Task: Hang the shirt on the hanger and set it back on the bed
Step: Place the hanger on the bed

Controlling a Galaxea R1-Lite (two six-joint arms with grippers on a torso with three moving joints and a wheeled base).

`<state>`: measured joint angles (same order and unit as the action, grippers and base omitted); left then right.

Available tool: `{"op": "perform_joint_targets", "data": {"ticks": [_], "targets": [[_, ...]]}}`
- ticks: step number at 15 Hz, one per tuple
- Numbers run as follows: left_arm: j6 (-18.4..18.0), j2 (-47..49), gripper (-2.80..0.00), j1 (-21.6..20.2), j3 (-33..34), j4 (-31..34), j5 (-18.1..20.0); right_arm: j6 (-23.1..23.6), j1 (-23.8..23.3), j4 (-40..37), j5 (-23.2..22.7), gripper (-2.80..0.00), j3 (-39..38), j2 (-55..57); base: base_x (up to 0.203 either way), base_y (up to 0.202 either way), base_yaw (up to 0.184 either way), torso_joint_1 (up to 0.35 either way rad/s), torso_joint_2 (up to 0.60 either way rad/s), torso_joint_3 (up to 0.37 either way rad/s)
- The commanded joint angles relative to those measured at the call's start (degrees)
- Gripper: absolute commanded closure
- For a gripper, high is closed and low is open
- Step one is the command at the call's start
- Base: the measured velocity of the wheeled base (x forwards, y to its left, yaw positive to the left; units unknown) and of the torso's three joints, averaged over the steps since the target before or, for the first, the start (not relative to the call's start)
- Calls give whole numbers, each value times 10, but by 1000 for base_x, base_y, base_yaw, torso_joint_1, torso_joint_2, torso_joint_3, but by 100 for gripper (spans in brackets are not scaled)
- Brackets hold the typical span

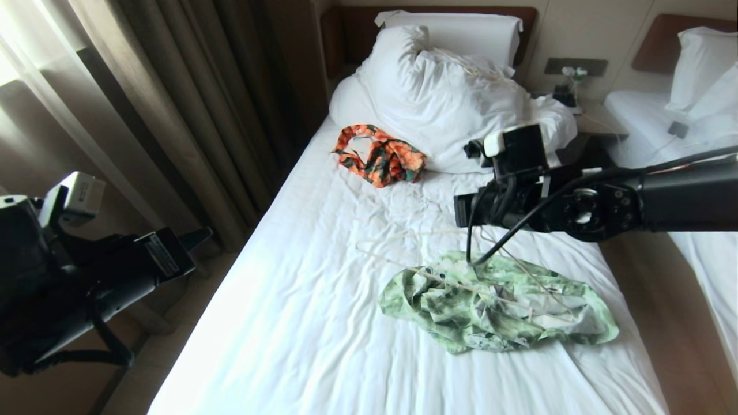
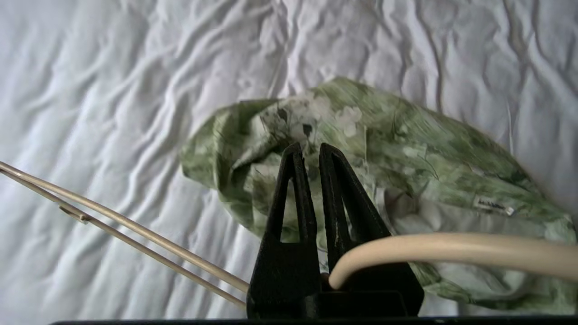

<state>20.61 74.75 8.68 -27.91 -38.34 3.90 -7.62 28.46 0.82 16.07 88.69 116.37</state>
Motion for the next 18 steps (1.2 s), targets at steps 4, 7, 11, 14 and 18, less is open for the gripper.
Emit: {"op": "perform_joint_targets", "data": {"ticks": [4, 7, 11, 14, 18], "targets": [[-1, -29, 0, 10, 36, -2, 0, 43, -47, 55, -5, 0, -147, 36, 0, 0, 0, 0, 0, 0], [-2, -38, 0, 10, 44, -2, -2, 76, -67, 93, -11, 0, -159, 84, 0, 0, 0, 0, 0, 0], [-7, -43, 0, 11, 52, -2, -2, 109, -91, 114, -11, 0, -111, 145, 0, 0, 0, 0, 0, 0], [-7, -50, 0, 10, 60, -2, -1, 111, -100, 100, -13, -280, -84, 159, 0, 0, 0, 0, 0, 0], [-7, -56, 0, 11, 61, -1, 0, 108, -106, 66, -12, -280, -90, 143, 0, 0, 0, 0, 0, 0]]}}
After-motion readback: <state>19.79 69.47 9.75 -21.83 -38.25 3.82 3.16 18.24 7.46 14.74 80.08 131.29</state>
